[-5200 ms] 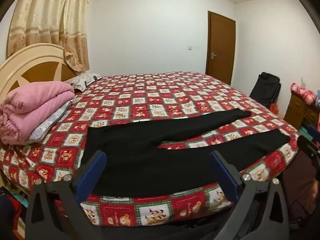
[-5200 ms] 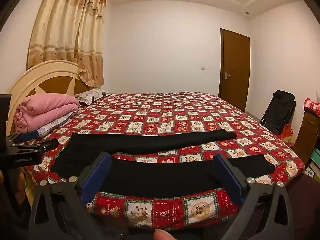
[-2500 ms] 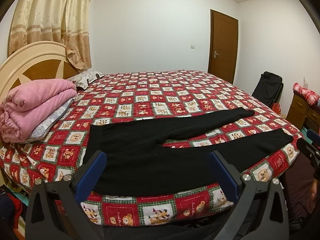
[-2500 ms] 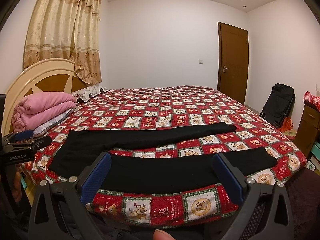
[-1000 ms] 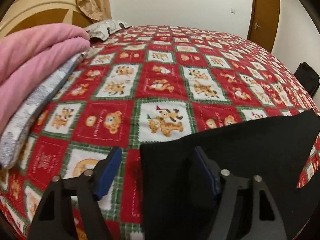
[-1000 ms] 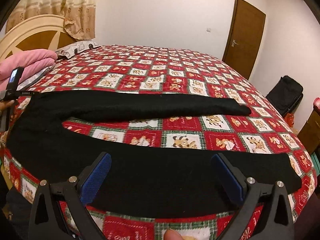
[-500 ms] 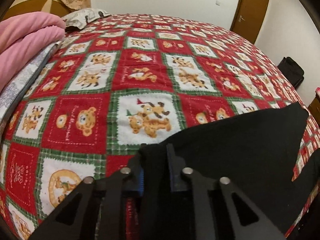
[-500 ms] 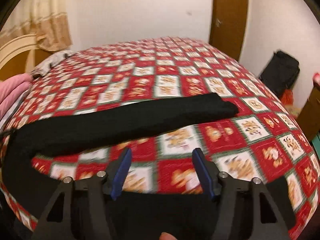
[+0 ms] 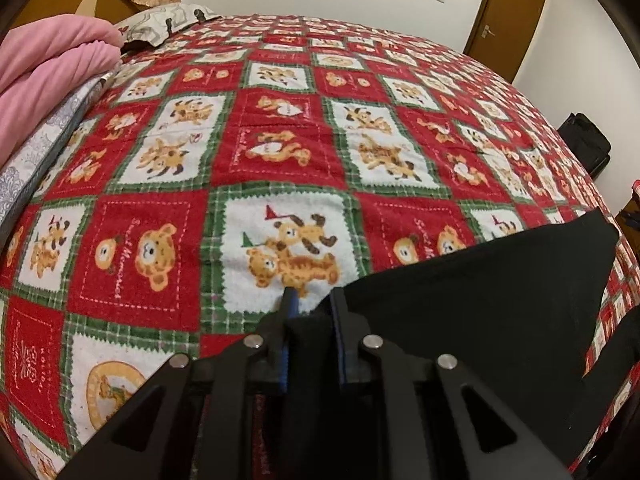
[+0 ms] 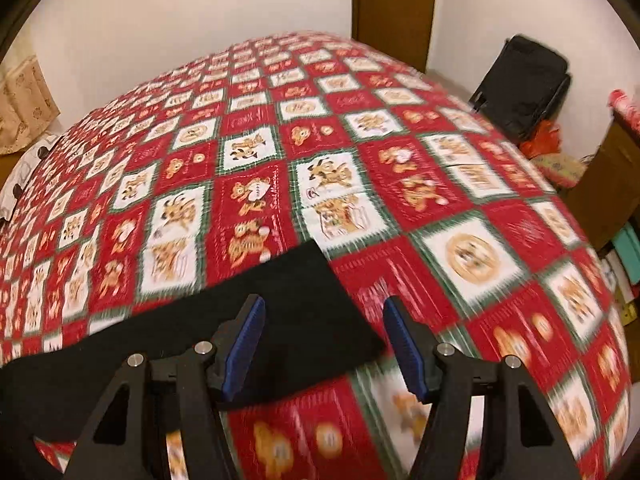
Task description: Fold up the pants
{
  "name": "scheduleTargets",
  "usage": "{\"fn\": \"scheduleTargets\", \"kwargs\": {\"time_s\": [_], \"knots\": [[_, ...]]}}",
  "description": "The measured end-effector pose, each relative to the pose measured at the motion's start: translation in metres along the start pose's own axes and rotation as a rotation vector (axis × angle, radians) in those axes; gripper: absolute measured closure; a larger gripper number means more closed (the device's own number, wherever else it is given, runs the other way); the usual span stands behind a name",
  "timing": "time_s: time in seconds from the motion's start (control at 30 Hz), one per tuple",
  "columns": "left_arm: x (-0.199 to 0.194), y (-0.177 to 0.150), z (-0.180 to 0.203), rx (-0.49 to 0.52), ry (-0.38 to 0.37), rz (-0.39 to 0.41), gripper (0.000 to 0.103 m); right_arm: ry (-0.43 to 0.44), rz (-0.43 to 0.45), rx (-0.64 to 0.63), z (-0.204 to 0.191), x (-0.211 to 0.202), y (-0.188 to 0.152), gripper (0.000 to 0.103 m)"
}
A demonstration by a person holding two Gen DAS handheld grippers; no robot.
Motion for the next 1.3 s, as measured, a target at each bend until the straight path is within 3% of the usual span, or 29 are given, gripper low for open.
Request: {"fn": "scheduleTargets", "kwargs": {"time_s": [0.33,0.37,0.4,0.43,0.5,0.63,0.9,1.1,1.3], "knots": [[0.006,0.004,0.002,0.016,0.019,0.011,0.086,0.085,-0.126,-0.045,-0.021,0.082,0.021,0.042],[0.007,0.005,0.003,0.019,0.02,0.019,0.086,0.085,-0.142,-0.056,-0.024,0.089,0.019,0.048],[0.008,0.005,0.003,0.021,0.023,0.023,0.086,0.086,-0.155,-0.079,-0.029,0.093,0.016,0.066],[0.008,0.006,0.003,0.022,0.026,0.028,0.086,0.084,-0.16,-0.1,-0.032,0.096,0.015,0.076],[0.009,0.008,0.004,0.021,0.035,0.027,0.089,0.083,-0.153,-0.138,-0.038,0.09,0.015,0.09],[0.002,0.013,0.006,0.02,0.029,0.024,0.092,0.086,-0.104,-0.195,-0.038,0.059,0.017,0.093],[-0.043,0.014,0.012,-0.019,-0.07,0.16,0.092,0.125,0.035,-0.171,0.004,-0.043,0.008,0.093],[-0.085,0.0,0.027,-0.007,-0.163,0.259,0.092,0.137,0.123,-0.152,0.043,-0.113,-0.031,0.093],[-0.123,-0.042,0.034,0.011,-0.252,0.332,0.092,0.143,0.162,-0.126,0.084,-0.157,-0.09,0.093]]}}
Point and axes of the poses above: each gripper's, at about its wrist camera, not at the fingertips, and x roughly the way its jaws point, z to its right, y to its top, the point moved 7 cm from there along x, roughly the way its jaws point, and after that the axes turned 8 degrees about -y, right-handed, at the moved point
